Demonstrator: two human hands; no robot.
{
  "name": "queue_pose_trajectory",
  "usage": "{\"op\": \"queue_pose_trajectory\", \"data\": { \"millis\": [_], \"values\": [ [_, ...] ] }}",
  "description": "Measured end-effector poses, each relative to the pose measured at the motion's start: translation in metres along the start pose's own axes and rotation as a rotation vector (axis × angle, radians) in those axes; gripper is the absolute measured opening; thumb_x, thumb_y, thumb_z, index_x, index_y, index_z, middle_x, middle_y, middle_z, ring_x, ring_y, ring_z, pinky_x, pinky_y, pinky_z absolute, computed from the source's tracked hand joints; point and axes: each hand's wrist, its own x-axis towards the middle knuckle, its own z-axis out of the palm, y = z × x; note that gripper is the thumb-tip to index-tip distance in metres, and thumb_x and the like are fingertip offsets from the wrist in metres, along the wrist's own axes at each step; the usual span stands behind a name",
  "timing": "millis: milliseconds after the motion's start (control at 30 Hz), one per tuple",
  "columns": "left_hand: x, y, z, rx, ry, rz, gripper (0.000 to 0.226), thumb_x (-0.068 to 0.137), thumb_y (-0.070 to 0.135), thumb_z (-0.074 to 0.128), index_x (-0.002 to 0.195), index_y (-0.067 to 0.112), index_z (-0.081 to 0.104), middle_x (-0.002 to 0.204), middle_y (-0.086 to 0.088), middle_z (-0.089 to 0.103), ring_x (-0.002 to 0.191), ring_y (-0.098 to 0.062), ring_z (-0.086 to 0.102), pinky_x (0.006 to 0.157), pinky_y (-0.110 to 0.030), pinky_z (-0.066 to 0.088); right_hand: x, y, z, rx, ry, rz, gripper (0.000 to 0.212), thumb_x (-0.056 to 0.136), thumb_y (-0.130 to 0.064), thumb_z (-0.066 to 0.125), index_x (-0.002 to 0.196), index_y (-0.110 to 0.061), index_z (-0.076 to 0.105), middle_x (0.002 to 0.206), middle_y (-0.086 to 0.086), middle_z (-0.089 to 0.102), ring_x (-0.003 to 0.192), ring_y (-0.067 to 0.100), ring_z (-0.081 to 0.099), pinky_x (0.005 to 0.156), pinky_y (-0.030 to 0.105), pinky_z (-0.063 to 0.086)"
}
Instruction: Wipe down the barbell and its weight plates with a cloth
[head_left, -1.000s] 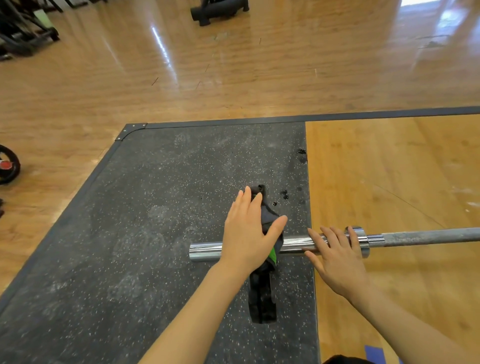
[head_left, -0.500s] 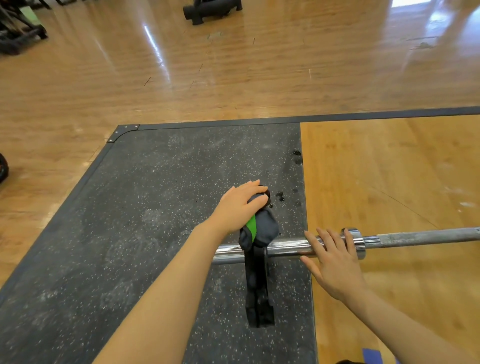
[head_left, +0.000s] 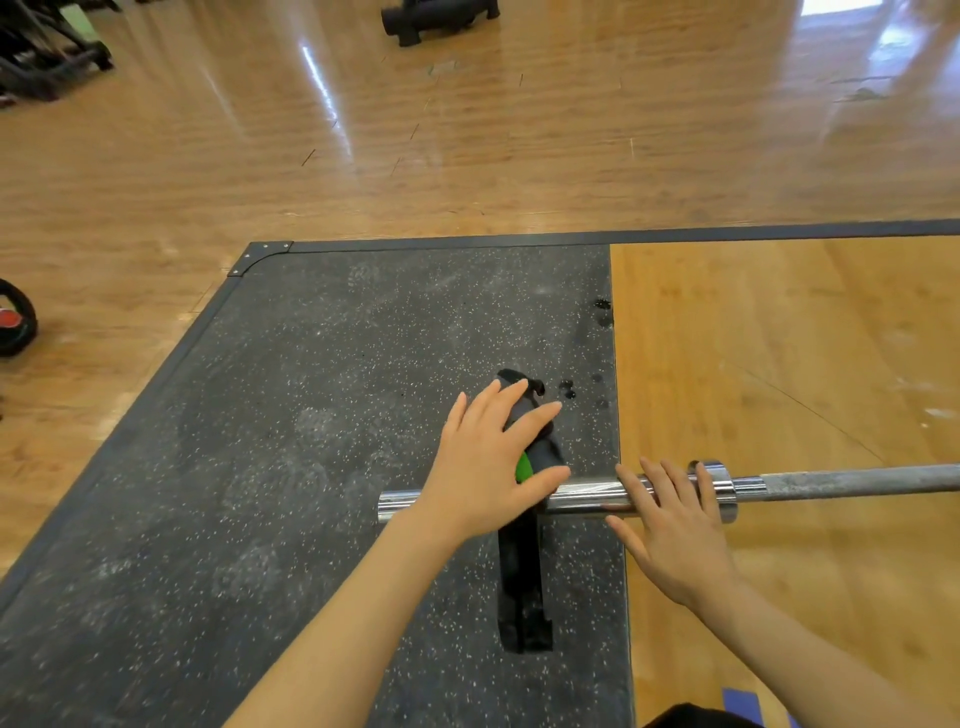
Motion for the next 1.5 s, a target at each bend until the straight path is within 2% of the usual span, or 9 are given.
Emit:
{"op": "queue_pose_trajectory", "data": {
  "millis": [167,300,467,600,700,900,1033,1200,1500],
  "values": [
    [0.029,-0.006,0.003,-0.147,-0.055,-0.032,0.046,0.092,0.047,0.054,0.137,0.036,0.05,0.154,0.004,0.033,0.146,-0.02,0.02,0.119,-0.046,0.011,-0.011,0.0,0.0,0.0,-0.009,-0.009,0.076,0.095,-0.065,0.009,0.138,-0.021,0.055,0.135,0.011,0.057,0.13,0.033,0.048,0.113,0.054,0.018],
    [0.049,-0.011,-0.002,-0.305,-0.127,-0.065,0.036,0.096,0.039,0.053,0.128,0.027,0.06,0.142,0.005,0.047,0.133,-0.013,0.038,0.106,-0.031,0.031,-0.019,0.001,-0.003,0.012,-0.017,-0.013,0.077,0.096,-0.064,0.008,0.138,-0.02,0.055,0.134,0.011,0.059,0.129,0.033,0.05,0.111,0.054,0.021],
    [0.038,-0.012,0.0,-0.317,-0.105,-0.052,0.036,0.098,0.038,0.048,0.131,0.027,0.059,0.146,0.005,0.043,0.136,-0.01,0.033,0.107,-0.03,0.029,-0.014,0.005,-0.007,-0.016,-0.039,-0.042,0.069,0.097,-0.063,0.013,0.14,-0.026,0.052,0.137,0.01,0.057,0.128,0.034,0.051,0.11,0.059,0.02],
    [0.026,-0.01,0.0,-0.276,-0.074,-0.017,0.037,0.099,0.037,0.047,0.132,0.026,0.058,0.147,0.002,0.043,0.139,-0.014,0.031,0.115,-0.039,0.024,0.003,0.014,-0.015,-0.052,-0.017,-0.094,0.067,0.097,-0.061,0.011,0.144,-0.028,0.046,0.15,0.009,0.041,0.14,0.035,0.036,0.112,0.058,0.019],
    [0.017,-0.006,0.0,-0.244,-0.036,0.008,0.036,0.098,0.035,0.049,0.131,0.023,0.06,0.146,0.0,0.045,0.14,-0.017,0.031,0.112,-0.027,0.02,0.019,0.016,-0.024,-0.073,-0.037,-0.165,0.07,0.099,-0.058,0.004,0.145,-0.023,0.045,0.152,0.01,0.039,0.143,0.034,0.03,0.113,0.053,0.017],
    [0.007,-0.006,0.0,-0.224,-0.054,0.089,0.043,0.092,0.04,0.046,0.126,0.02,0.063,0.143,0.001,0.049,0.138,-0.017,0.035,0.114,-0.032,0.025,0.029,0.02,-0.008,-0.098,-0.124,-0.34,0.072,0.09,-0.06,-0.012,0.154,-0.035,0.01,0.161,-0.003,0.001,0.147,0.024,-0.017,0.117,0.048,-0.011],
    [0.018,-0.013,-0.004,-0.335,-0.129,0.065,0.055,0.088,0.049,0.036,0.125,0.02,0.063,0.142,0.003,0.049,0.134,-0.012,0.038,0.112,-0.031,0.028,0.025,0.02,-0.012,-0.092,-0.147,-0.34,0.071,0.092,-0.059,-0.011,0.154,-0.036,0.015,0.161,-0.003,0.003,0.147,0.025,-0.017,0.117,0.05,-0.009],
    [0.032,-0.022,-0.004,-0.442,-0.206,-0.048,0.048,0.089,0.042,0.04,0.129,0.024,0.06,0.144,0.01,0.047,0.134,-0.005,0.036,0.111,-0.03,0.029,0.028,0.02,-0.012,-0.062,-0.162,-0.329,0.069,0.092,-0.06,-0.01,0.153,-0.038,0.012,0.162,-0.004,0.0,0.147,0.022,-0.017,0.117,0.049,-0.01],
    [-0.005,-0.02,0.005,-0.445,-0.014,0.03,0.041,0.091,0.042,0.043,0.121,0.024,0.065,0.137,0.015,0.052,0.134,0.002,0.035,0.108,-0.012,0.022,0.023,0.023,-0.007,-0.046,-0.207,-0.354,0.07,0.089,-0.062,-0.016,0.153,-0.041,0.001,0.161,-0.007,-0.009,0.147,0.018,-0.019,0.119,0.043,-0.008]
  ]
}}
